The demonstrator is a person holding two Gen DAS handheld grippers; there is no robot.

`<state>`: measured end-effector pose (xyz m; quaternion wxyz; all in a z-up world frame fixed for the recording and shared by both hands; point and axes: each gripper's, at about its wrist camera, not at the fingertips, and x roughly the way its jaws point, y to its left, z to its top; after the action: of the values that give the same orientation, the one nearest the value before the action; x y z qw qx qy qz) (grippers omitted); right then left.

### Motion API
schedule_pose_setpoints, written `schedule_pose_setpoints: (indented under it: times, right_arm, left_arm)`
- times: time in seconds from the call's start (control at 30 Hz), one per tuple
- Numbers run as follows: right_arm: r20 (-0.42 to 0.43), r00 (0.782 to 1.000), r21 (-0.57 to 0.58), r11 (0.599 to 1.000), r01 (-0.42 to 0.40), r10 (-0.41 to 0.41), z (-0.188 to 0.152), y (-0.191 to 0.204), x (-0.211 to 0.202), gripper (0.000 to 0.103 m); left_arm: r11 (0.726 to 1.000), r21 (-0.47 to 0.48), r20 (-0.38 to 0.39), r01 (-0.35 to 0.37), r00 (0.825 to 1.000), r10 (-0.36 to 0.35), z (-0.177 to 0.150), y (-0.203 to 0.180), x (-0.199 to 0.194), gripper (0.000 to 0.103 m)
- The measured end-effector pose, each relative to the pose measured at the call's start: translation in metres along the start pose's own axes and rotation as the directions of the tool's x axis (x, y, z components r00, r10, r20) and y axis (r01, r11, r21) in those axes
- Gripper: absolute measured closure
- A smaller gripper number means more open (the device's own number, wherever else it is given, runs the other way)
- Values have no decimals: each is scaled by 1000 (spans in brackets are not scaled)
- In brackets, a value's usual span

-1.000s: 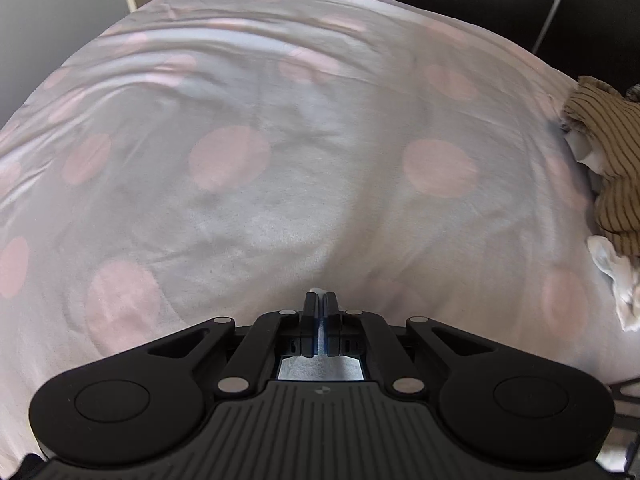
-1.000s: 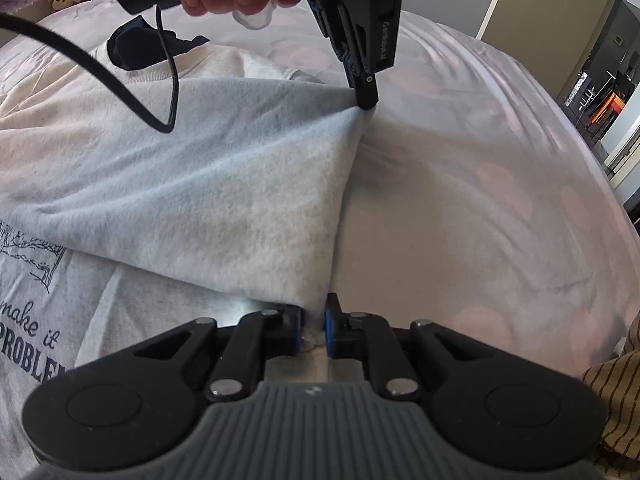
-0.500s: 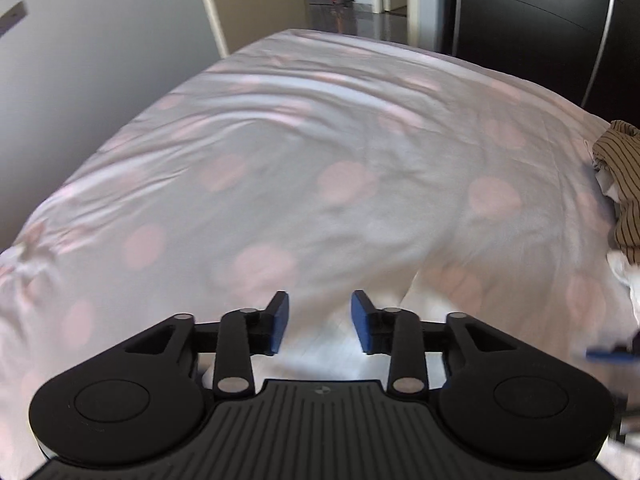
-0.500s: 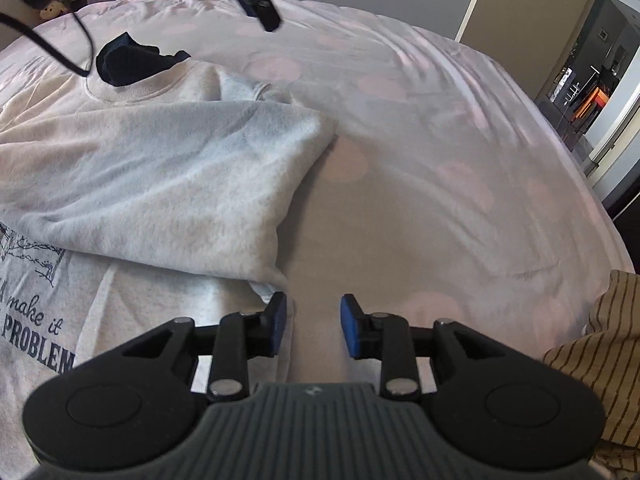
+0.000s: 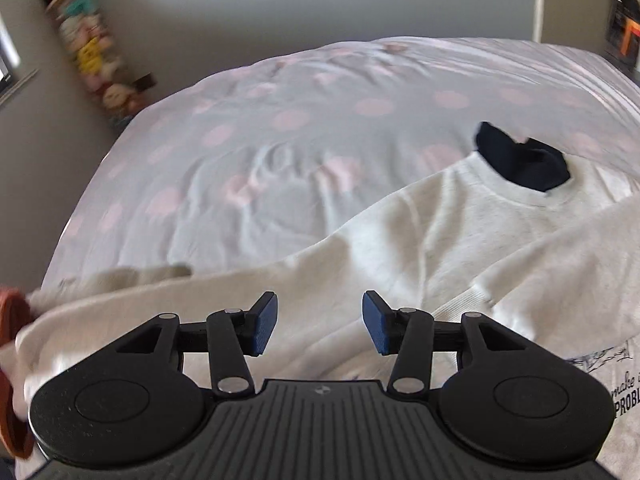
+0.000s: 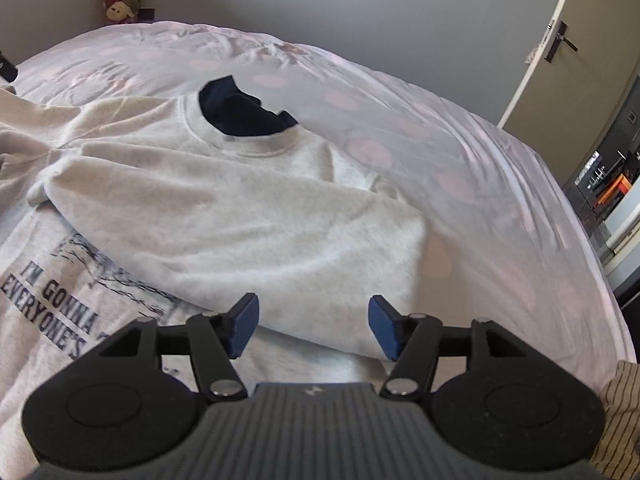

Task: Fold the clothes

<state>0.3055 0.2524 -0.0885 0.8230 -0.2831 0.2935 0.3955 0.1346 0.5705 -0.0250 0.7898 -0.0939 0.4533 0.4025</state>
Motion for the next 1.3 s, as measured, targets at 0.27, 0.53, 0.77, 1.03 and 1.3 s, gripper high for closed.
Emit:
schedule_pose_setpoints:
  times: [0.27, 0.53, 0.77, 1.03, 1.3]
  right_arm:
    - [-27, 986, -21, 986, -168, 167, 20, 87, -24, 38]
    - [-132, 971, -206, 953, -224, 200, 29, 171, -38, 38]
    - [-146, 970, -307, 923, -230, 194, 58, 224, -39, 38]
    - [-166, 961, -383, 883, -271, 223, 70, 279, -38, 38]
    - [-176, 958, -429, 858, -283, 228, 70, 297, -43, 38]
  left_arm:
    - [916, -352, -19, -194, 979, 201, -63, 120, -11, 58]
    - [714, -665, -45, -221, 966, 256, -118, 213, -3, 56]
    - [608, -788, -2, -100, 987, 160, -148, 252, 22, 50]
    - [585, -811, 102, -11, 982, 159, -158, 259, 23, 80]
    - [751, -660, 232, -22, 944, 232, -131, 223, -12, 96]
